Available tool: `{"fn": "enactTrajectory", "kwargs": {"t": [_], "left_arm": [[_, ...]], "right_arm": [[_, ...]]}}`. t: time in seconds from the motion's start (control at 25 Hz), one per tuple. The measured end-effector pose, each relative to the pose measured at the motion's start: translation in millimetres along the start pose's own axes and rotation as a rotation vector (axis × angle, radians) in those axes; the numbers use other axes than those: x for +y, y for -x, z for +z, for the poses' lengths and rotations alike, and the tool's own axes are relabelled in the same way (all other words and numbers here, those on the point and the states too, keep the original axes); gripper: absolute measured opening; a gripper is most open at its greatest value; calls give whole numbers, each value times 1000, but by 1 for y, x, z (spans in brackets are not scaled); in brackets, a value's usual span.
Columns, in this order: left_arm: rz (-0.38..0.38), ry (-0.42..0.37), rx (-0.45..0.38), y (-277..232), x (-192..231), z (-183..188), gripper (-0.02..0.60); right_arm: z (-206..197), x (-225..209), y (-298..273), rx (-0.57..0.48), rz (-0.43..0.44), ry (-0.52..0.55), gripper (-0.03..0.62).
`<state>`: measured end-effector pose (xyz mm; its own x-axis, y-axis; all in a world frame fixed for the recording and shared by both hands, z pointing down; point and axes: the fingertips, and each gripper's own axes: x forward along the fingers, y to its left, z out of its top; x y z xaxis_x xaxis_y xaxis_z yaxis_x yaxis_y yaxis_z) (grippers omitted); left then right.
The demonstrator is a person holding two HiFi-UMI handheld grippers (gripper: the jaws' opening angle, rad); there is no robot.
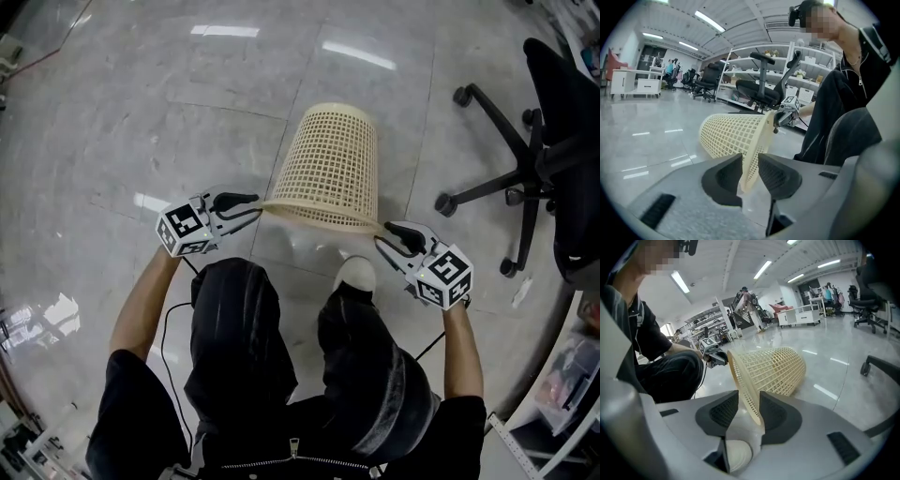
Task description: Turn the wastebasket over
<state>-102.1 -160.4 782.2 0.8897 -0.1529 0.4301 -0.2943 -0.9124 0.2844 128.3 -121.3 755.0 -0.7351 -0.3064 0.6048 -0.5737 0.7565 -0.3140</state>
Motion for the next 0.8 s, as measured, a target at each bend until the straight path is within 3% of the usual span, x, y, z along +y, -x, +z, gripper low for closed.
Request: {"fn": "enactTrajectory", "kwargs": {"t": [0.12, 0.24, 0.32, 0.44, 0.64, 0.8], "left_arm": [[19, -47, -26, 18, 5, 24, 107], [86, -77, -56, 25, 29, 49, 117], [98, -34, -77, 17, 47, 58, 171], [92, 43, -107, -6, 70, 66, 301], [31, 144, -108, -44, 90, 67, 365], [36, 126, -38, -53, 110, 50, 385]], "right_arm": [[19, -6, 20, -46, -29, 20, 129], [43, -31, 29, -134, -50, -37, 146], [53, -49, 24, -163, -38, -93, 180], [63, -69, 0, -159, -7, -138, 237], [65, -85, -31, -142, 62, -211, 277], [54, -106, -38, -104, 52, -198, 285]]}}
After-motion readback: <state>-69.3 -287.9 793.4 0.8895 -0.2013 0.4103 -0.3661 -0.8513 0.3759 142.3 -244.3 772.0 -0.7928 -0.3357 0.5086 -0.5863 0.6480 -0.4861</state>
